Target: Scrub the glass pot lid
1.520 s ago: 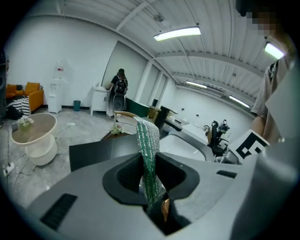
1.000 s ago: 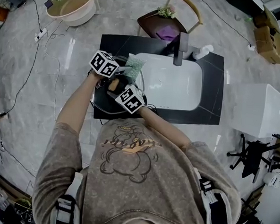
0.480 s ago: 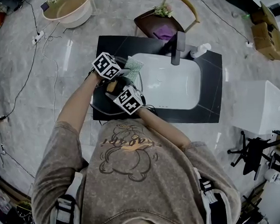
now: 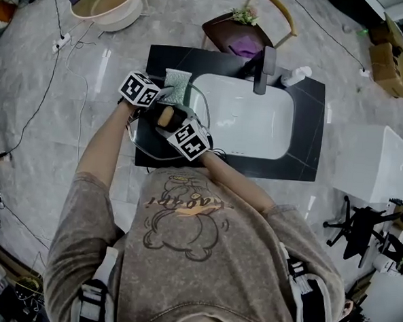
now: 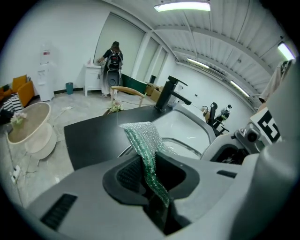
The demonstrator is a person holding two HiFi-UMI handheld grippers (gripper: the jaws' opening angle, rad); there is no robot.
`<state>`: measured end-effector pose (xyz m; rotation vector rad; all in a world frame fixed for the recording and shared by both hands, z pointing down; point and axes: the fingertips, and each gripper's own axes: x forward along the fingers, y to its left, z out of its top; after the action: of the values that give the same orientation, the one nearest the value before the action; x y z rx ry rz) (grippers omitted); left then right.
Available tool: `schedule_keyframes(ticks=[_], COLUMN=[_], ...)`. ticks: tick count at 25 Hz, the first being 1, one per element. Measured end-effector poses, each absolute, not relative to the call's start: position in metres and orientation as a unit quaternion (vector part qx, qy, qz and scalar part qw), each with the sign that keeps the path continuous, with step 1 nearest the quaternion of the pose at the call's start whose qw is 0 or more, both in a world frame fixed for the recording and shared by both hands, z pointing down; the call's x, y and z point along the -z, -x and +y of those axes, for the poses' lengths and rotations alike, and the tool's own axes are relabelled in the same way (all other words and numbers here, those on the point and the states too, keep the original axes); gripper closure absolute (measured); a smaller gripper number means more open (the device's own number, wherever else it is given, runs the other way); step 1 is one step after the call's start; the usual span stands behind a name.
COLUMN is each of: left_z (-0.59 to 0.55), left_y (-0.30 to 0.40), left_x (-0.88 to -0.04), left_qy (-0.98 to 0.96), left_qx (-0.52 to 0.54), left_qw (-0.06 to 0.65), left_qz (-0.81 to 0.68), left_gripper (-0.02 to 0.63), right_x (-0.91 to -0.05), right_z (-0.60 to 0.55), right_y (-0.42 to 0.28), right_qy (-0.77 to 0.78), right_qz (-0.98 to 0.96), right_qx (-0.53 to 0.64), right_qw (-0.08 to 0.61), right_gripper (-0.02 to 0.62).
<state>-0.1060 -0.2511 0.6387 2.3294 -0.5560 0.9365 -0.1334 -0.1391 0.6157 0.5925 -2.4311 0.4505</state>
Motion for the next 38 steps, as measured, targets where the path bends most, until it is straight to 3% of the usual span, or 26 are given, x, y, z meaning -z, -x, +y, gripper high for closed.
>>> schedule_keyframes(ticks=[21,30,38], left_z=[-0.165,-0.114,-0.075], left_y=[0.204,0.201,0.179], left_x=[-0.628,-0.627,-0.626], left_qy=[-0.803,-0.756,-0.741], left_qx=[-0.366,-0.34,-0.353], left_qw=[0.301,0.366,0.379], left_qz=[-0.362,-0.424,-0.428], left_gripper=[0.523,0.523,0.523], right_x=[-0.611,-0.612,-0.61], right_z=[-0.144,-0.144,-0.143], right_y=[0.134,0.133,0.134], right_qy=[-0.216,-0.216,-0.216], right_qz=[-0.914,-0.913,-0.913], right_qx=[-0.175,-0.177,-0.182], right_qw=[0.294,0.296,0.296], right_gripper=[0.255,0.255,0.255])
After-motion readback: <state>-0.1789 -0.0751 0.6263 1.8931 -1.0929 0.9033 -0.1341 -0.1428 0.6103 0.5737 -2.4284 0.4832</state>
